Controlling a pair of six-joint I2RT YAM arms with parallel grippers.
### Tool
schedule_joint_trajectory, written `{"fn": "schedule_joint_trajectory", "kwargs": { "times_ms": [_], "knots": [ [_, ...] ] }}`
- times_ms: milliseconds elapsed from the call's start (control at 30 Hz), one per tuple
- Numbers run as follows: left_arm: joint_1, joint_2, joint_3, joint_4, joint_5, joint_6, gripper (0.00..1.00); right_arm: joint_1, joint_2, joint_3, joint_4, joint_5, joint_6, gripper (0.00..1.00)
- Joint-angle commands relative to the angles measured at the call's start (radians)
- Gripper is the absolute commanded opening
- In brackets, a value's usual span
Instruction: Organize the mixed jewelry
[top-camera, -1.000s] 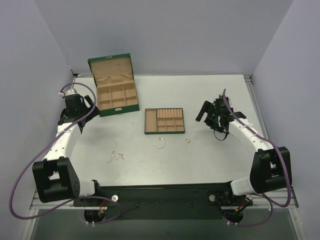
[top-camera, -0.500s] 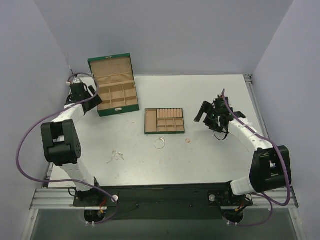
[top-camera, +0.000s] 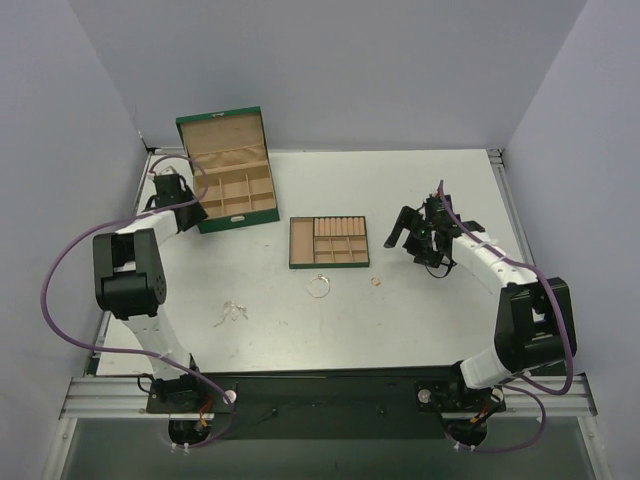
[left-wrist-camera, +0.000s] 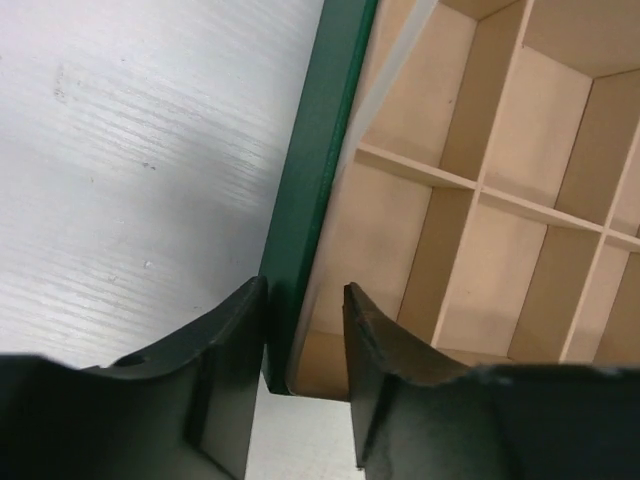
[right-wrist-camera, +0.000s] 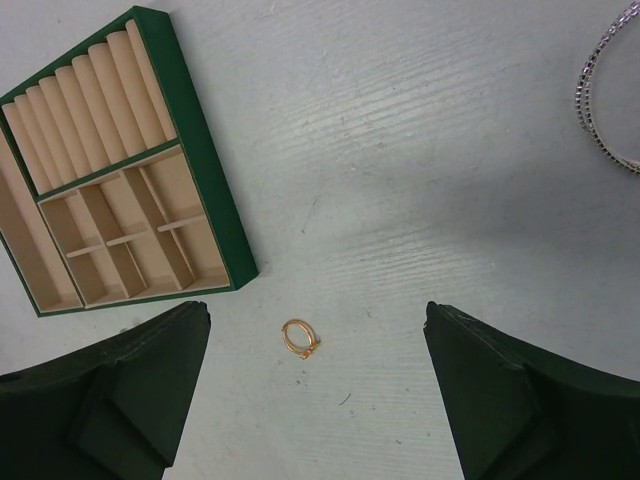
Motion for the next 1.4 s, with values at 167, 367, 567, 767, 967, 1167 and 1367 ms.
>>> {"fn": "schedule_joint_trajectory", "kwargs": {
  "times_ms": [167, 367, 567, 767, 967, 1167, 1367],
  "knots": [
    [-0.104, -0.041, -0.079, -0.034, 0.003, 0.045, 0.16, -0.004, 0.000, 0.021, -0.021, -0.008, -0.022, 0.94],
    [-0.210, -0.123, -0.181, -0.056, -0.026, 0.033, 0.09, -0.002, 0.002, 0.012, -0.034, -0.002, -0.042, 0.94],
    [-0.281, -0.206, -0.283, -0.031, -0.027, -0.034, 0.08, 0.001, -0.014, 0.007, -0.055, -0.005, -0.062, 0.94],
    [-0.302, -0.241, -0.355, -0.024, -0.070, -0.126, 0.00, -0.002, -0.066, -0.048, -0.081, 0.096, -0.071, 0.94],
    [-0.370, -0.253, -0.395, -0.005, -0.084, -0.205, 0.00, 0.005, -0.124, -0.075, -0.103, 0.191, -0.056, 0.93],
    [-0.431, -0.273, -0.429, -0.005, -0.141, -0.254, 0.00, -0.157, -0.115, -0.042, -0.164, 0.297, -0.023, 0.91],
    [-0.451, -0.302, -0.496, 0.022, -0.159, -0.304, 0.00, -0.195, -0.126, -0.031, -0.155, 0.277, -0.057, 0.90]
  ]
}}
